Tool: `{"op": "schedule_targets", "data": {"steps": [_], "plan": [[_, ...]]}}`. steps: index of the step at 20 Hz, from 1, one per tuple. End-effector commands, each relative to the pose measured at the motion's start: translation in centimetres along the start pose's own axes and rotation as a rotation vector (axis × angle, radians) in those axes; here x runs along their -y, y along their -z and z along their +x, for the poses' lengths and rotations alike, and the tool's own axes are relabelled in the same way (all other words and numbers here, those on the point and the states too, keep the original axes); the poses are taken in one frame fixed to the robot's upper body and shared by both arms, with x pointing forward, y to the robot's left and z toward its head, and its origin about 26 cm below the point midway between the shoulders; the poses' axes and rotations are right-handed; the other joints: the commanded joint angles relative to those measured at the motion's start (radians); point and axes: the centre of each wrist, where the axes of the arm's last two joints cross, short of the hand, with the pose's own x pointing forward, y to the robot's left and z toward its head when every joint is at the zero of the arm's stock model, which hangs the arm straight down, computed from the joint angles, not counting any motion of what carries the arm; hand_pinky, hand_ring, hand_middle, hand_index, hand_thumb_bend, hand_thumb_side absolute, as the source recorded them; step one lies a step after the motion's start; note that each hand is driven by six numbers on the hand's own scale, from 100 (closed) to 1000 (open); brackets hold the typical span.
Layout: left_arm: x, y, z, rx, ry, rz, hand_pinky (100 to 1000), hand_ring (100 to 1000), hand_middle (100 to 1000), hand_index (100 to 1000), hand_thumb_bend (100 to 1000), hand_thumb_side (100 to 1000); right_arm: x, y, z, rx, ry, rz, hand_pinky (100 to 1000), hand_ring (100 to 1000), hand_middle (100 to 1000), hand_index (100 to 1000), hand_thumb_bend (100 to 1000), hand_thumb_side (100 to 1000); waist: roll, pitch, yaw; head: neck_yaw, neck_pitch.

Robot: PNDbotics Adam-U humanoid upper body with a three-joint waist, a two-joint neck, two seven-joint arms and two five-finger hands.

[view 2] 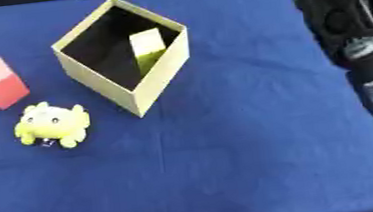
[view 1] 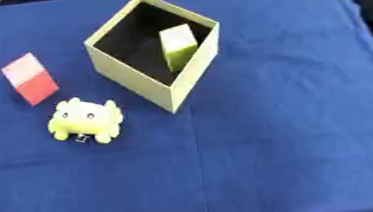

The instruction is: Pick up objects on the table and place them in the box.

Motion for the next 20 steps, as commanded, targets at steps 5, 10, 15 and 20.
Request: {"op": "schedule_targets", "data": {"steps": [5, 10, 15, 20], "plan": [[-2.2, 3.7, 2.4, 0.182, 0.411, -0.099, 695, 665, 694, 767, 198, 832, 0.9, -5.7, -1.1, -0.163, 0.040, -0.447, 903, 878, 812, 859, 100, 810, 0.004, -0.022, -0.009, -0.005, 0.009], [-3.2, 5.3, 2.7, 0.163, 0.621, -0.213, 708, 690, 719, 814, 242, 844, -0.3, -6.7, -1.1, -0.212, 0.068, -0.585, 899, 868, 807, 854, 100, 810, 0.008, -0.023, -0.014, -0.010, 0.008], [-4.5, 7.2, 0.6, 0.034, 0.756, -0.441, 730, 739, 766, 830, 225, 851, -1.4, -6.9, -1.2, -0.235, 0.103, -0.606, 896, 863, 804, 844, 100, 834, 0.012, -0.026, -0.021, -0.005, 0.011], [-5.7, 9.1, -1.2, -0.076, 0.849, -0.650, 769, 794, 810, 888, 355, 877, -1.8, -6.9, -1.1, -0.248, 0.123, -0.615, 897, 862, 805, 846, 100, 842, 0.017, -0.031, -0.027, -0.002, 0.013]]}}
